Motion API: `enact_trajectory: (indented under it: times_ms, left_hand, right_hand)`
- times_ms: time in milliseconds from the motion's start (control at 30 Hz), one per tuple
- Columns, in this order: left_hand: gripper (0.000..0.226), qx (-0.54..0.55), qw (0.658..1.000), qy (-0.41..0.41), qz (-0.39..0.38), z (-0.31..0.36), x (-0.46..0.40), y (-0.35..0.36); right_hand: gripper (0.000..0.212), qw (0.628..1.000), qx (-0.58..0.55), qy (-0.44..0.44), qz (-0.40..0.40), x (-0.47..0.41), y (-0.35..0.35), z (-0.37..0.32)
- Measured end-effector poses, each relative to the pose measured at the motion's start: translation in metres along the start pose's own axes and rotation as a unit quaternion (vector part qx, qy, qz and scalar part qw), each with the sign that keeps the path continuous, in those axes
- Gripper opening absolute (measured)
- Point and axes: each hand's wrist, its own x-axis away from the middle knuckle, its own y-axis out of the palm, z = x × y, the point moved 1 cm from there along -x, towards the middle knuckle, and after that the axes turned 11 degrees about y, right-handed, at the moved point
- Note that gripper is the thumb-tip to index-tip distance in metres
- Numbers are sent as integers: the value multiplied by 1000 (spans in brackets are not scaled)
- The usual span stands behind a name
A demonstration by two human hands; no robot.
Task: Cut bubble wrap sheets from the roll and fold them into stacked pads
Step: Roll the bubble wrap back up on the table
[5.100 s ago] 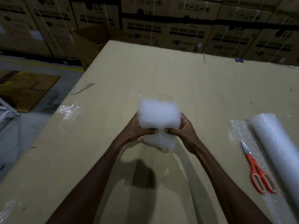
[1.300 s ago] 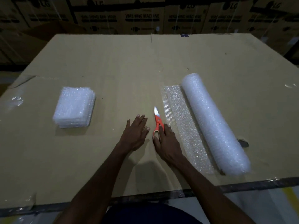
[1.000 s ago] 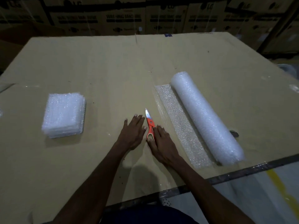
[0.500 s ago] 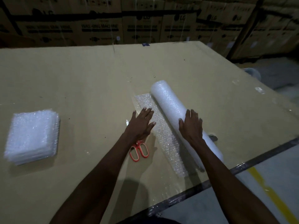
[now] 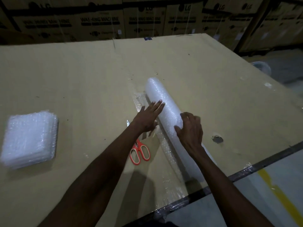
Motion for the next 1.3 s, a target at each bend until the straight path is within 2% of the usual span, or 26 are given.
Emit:
enact_trajectory:
  times_ms: [133,200,300,400,500,567,667,833,1067,1300]
  left_hand:
    - [98,-10,1000,19,-11,-4,0,1]
    - [102,-22,999,27,-13,-7,-2,0]
    - [113,-64,997,45,-25,-13,-6,-6]
    - [108,-110,990,67,-52,-21,-8,-6]
    - [100,-115,989,89,-19,-29,-8,-3]
    - [98,-131,985,108,14,-35,-4,1]
    - [98,-135,984,102,54,-52,6,4]
    - [92,-113,985,62,114,-101,35,-6]
    - [86,-62,991,-47,108,-173,82,-9]
    - [99,-99,978,-148,104,-209,99,-14]
  right_hand:
    - [83,988,40,106,-106,6,-1,-3]
    - [86,984,40,102,-142,18,4,-11]
    - [85,987,39,47,-150,31,12,-19]
    - [89,983,-6,61,-174,26,9,-16]
    - [100,968,-2,98,-229,22,11,-12]
    - [98,966,16,92,-239,19,15,-16]
    - [93,975,59,53,-209,7,19,-27]
    - [104,975,109,-102,-162,-37,43,-41]
    - [99,939,152,-260,-164,-109,86,-97]
    - [105,898,177,-357,-187,-150,111,-153]
